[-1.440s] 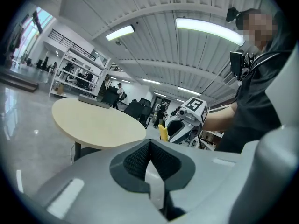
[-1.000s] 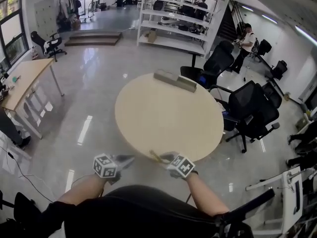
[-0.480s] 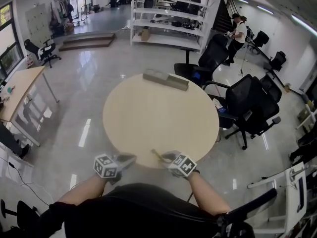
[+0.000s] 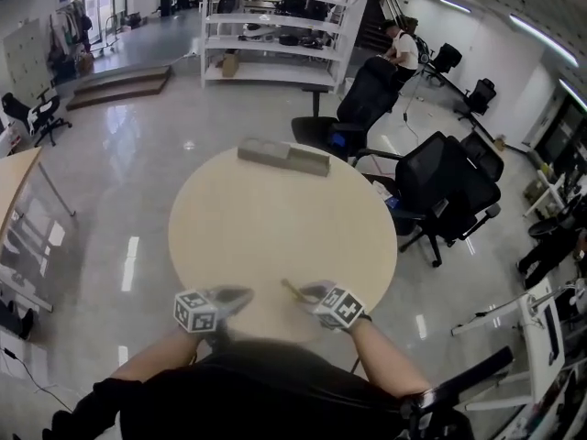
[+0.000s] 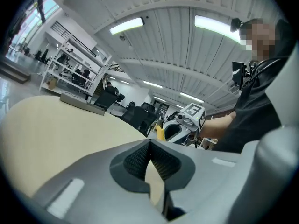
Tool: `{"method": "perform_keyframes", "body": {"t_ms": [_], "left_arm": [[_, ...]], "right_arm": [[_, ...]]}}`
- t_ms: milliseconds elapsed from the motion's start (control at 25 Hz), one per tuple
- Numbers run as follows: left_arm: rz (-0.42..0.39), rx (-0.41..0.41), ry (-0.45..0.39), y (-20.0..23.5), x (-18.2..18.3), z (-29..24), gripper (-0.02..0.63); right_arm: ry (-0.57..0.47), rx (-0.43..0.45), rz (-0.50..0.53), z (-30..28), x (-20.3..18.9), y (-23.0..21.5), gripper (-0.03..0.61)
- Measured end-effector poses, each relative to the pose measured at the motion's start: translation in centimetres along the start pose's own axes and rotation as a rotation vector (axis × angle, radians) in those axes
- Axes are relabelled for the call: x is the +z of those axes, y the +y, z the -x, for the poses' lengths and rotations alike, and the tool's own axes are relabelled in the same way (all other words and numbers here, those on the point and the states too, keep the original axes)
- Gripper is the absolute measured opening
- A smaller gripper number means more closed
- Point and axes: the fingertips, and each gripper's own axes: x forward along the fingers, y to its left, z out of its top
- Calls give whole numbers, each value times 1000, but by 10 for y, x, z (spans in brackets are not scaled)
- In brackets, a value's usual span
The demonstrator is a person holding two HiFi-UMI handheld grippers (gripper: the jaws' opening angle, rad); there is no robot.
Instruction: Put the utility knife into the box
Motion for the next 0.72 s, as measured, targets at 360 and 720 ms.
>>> {"method": "perform_keyframes", "body": {"t_ms": [360,720], "left_arm": [[-14,-110,19,125,60,13,-2],[32,-122,33,179,66,0,-2]], "right_arm": [[36,-70,-72,-68,88,-55,130],[96,-22,-106,-101,100,-81,130]]}}
